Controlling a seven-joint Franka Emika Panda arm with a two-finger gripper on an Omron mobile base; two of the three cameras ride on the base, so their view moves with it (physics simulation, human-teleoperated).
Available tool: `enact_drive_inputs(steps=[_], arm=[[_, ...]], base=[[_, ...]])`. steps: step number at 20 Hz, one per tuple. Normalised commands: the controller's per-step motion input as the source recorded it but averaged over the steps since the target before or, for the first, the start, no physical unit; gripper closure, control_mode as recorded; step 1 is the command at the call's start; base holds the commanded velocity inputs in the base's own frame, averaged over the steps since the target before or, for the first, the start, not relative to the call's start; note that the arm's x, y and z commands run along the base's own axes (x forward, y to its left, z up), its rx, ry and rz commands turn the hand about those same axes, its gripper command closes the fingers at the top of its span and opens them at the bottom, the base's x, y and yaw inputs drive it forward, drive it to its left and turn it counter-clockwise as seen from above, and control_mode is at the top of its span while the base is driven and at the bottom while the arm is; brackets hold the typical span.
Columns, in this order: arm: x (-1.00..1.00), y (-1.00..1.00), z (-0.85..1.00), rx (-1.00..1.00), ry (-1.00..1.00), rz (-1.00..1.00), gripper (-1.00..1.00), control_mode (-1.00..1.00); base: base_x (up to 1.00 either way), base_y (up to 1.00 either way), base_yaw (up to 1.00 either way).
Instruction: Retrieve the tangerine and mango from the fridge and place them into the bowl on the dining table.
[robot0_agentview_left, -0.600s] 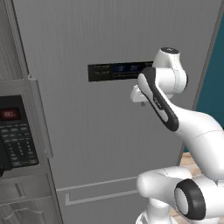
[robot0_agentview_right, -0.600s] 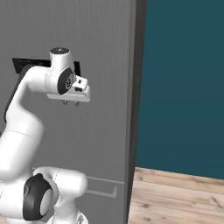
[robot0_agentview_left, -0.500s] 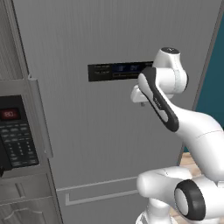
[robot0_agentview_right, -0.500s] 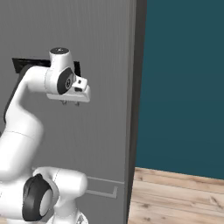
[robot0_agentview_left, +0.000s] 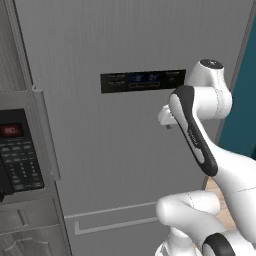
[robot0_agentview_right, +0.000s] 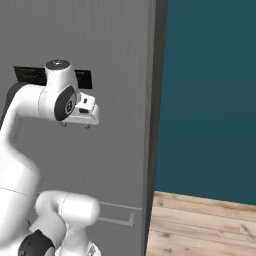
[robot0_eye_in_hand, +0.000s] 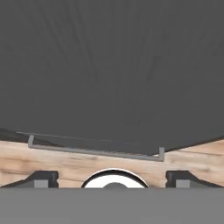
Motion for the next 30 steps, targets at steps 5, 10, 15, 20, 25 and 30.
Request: enact_drive_inputs(steps=[5, 10, 15, 20, 25, 30], arm=[[-0.47, 0.00, -0.16, 0.00, -0.12, 0.00, -1.00, -1.00], [-0.16, -0.01, -0.17, 0.00, -0.13, 0.00, -1.00, -1.00], [0.00, -0.01, -0.03, 0.00, -0.14, 0.00, -1.00, -1.00], [-0.04, -0.09, 0.00, 0.00, -0.12, 0.00, -1.00, -1.00], [-0.06, -0.04, -0.10, 0.00, -0.18, 0.00, -1.00, -1.00], [0.00, 0.00, -0.14, 0.00, -0.17, 0.00, -1.00, -1.00]], base=[[0.00, 0.00, 0.00], [0.00, 0.00, 0.00], [0.00, 0.00, 0.00], [0.00, 0.00, 0.00], [0.00, 0.00, 0.00], [0.00, 0.00, 0.00]])
